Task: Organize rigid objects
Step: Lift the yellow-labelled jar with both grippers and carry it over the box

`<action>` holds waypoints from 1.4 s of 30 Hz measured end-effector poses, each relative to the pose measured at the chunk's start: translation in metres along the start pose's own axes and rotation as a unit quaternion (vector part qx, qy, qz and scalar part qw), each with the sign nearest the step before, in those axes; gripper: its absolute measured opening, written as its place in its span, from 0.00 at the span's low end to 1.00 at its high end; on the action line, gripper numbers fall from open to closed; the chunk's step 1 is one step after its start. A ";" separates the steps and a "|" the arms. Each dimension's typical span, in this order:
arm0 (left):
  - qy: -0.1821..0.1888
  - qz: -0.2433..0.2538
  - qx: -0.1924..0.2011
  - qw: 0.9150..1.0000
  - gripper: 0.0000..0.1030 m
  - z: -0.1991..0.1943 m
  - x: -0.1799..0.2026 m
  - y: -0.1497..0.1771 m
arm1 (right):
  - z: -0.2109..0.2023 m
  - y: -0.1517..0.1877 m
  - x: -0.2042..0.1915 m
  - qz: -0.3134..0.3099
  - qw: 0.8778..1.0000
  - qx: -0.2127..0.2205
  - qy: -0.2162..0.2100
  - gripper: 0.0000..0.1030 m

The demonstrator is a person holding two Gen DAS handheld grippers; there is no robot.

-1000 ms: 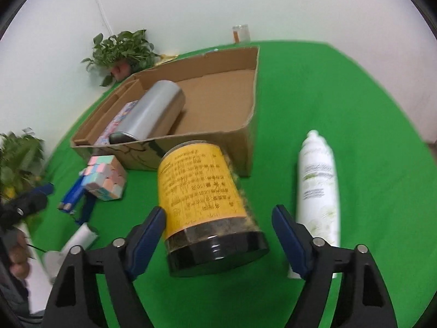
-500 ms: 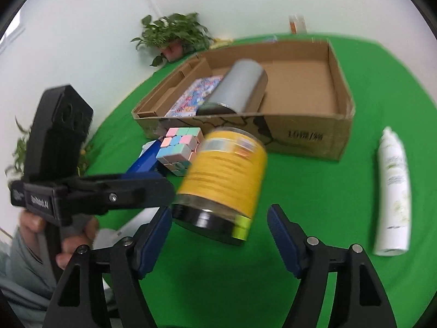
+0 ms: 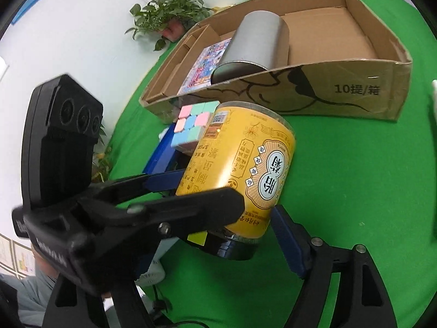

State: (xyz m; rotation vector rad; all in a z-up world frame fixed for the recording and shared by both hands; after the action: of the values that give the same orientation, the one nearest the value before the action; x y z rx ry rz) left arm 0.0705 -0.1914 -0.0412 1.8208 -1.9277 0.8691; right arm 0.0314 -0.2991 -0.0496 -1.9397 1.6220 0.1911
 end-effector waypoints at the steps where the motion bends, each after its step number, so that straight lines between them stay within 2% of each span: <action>1: 0.009 -0.011 -0.011 1.000 0.91 0.003 0.001 0.006 | -0.003 0.004 -0.002 -0.006 1.000 -0.003 0.006 0.74; 4: 0.042 -0.001 -0.049 0.998 0.91 0.017 0.020 0.034 | -0.017 0.020 -0.001 -0.032 0.999 -0.020 0.039 0.74; 6: 0.068 -0.013 -0.068 0.995 0.91 0.024 0.026 0.043 | -0.027 0.030 0.008 -0.039 0.996 -0.034 0.067 0.74; 8: 0.084 -0.024 -0.081 0.993 0.90 0.032 0.026 0.044 | -0.033 0.039 0.017 -0.028 0.997 -0.043 0.065 0.74; 10: 0.070 -0.036 -0.088 0.993 0.89 0.040 0.021 0.043 | -0.037 0.044 0.023 -0.014 0.997 -0.046 0.059 0.74; 13: 0.087 -0.059 -0.098 0.990 0.85 0.050 0.013 0.042 | -0.038 0.046 0.021 -0.009 0.997 -0.043 0.059 0.74; 16: 0.087 -0.060 -0.095 0.990 0.85 0.051 0.011 0.041 | -0.037 0.048 0.016 -0.019 0.997 -0.041 0.068 0.76; 20: 0.091 -0.056 -0.091 0.990 0.85 0.051 0.009 0.041 | -0.026 0.052 0.013 -0.018 0.995 -0.050 0.083 0.82; 24: 0.083 -0.038 -0.079 0.993 0.85 0.051 0.011 0.041 | -0.017 0.052 0.010 -0.014 0.993 -0.047 0.107 0.84; 31: 0.056 0.011 -0.048 0.997 0.85 0.032 0.019 0.041 | -0.023 0.050 0.003 -0.019 0.993 -0.023 0.112 0.82; 35: 0.052 0.028 -0.016 0.998 0.84 0.012 0.023 0.033 | -0.036 0.041 -0.008 -0.026 0.994 0.010 0.109 0.82; 42: 0.043 0.087 0.043 0.994 0.84 -0.031 0.043 0.008 | -0.065 0.017 -0.034 -0.050 0.991 0.075 0.104 0.82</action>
State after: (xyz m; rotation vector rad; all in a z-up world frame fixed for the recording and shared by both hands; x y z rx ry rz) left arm 0.0526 -0.2045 0.0075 1.6521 -2.0451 1.0844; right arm -0.0094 -0.3051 0.0133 -1.9712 1.6126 -0.1738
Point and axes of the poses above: each gripper's, at about its wrist camera, not at the fingertips, and z roughly the way its jaws point, x to its right, y to its underside, the point moved 4 cm from there along z, roughly the way its jaws point, and after that the axes turned 4 degrees about y, right-handed, at the moved point
